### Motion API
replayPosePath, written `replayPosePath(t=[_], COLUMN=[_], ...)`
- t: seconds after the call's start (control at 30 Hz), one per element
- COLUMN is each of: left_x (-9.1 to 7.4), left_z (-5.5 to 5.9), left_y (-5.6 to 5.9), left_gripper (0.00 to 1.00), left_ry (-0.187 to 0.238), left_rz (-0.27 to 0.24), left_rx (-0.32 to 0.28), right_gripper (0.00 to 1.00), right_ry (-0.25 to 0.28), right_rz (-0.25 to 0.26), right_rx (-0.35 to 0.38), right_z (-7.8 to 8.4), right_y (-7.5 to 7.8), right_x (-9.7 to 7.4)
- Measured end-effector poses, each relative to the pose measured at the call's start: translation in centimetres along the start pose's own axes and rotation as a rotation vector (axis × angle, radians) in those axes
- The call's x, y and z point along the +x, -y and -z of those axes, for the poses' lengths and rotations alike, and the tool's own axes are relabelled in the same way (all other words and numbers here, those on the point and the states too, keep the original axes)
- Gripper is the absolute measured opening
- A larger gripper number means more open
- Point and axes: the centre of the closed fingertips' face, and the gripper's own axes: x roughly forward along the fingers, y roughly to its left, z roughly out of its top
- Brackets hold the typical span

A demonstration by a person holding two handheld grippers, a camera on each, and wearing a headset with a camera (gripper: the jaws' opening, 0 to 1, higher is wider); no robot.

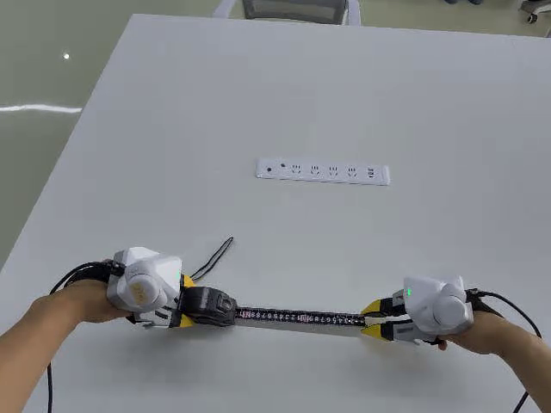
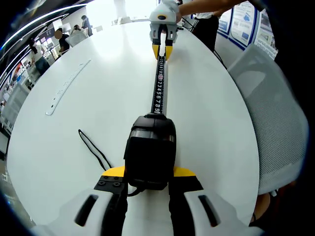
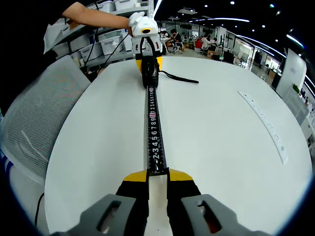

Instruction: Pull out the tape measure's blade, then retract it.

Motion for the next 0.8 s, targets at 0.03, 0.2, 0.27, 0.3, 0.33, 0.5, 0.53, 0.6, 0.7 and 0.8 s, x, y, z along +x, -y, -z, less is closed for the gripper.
replayPosePath(t=[0.03, 0.2, 0.27, 0.3, 0.33, 0.5, 0.53, 0.6, 0.7, 0.8], left_x=[0.0, 0.1, 0.0, 0.1, 0.1, 0.1, 0.1, 0.2, 0.4, 0.4], left_z=[0.0, 0.0, 0.0, 0.1, 0.1, 0.0, 0.0, -0.2, -0.4, -0.4], left_y=[0.0, 0.0, 0.0, -0.1, -0.1, -0.1, -0.1, 0.0, 0.0, -0.1], left_gripper=[0.28, 0.28, 0.28, 0.28, 0.28, 0.28, 0.28, 0.28, 0.28, 0.28], left_ry=[-0.001, -0.004, -0.005, -0.005, -0.006, -0.006, -0.006, -0.007, -0.006, -0.008], left_rz=[0.000, -0.001, 0.000, 0.000, 0.000, -0.001, -0.001, -0.002, -0.001, 0.001], left_rx=[0.000, 0.002, 0.004, 0.004, 0.005, 0.005, 0.005, 0.005, 0.006, 0.006], right_gripper=[0.11, 0.11, 0.11, 0.11, 0.11, 0.11, 0.11, 0.11, 0.11, 0.12], right_ry=[-0.001, -0.005, -0.005, -0.006, -0.007, -0.014, -0.021, -0.030, -0.042, -0.049], right_rz=[0.001, 0.003, 0.004, 0.005, 0.005, 0.005, 0.000, -0.003, -0.004, 0.001], right_rx=[0.001, 0.001, 0.002, 0.002, 0.002, 0.008, 0.006, 0.004, 0.000, 0.000], right_z=[0.1, 0.3, 0.3, 0.3, 0.3, 0.5, 0.6, 0.8, 0.9, 1.2], right_y=[0.0, 0.1, 0.1, 0.1, 0.1, 0.1, 0.0, -0.1, -0.3, -0.2], right_x=[0.0, -0.1, -0.1, -0.2, -0.2, -0.1, 0.0, 0.2, 0.3, 0.5])
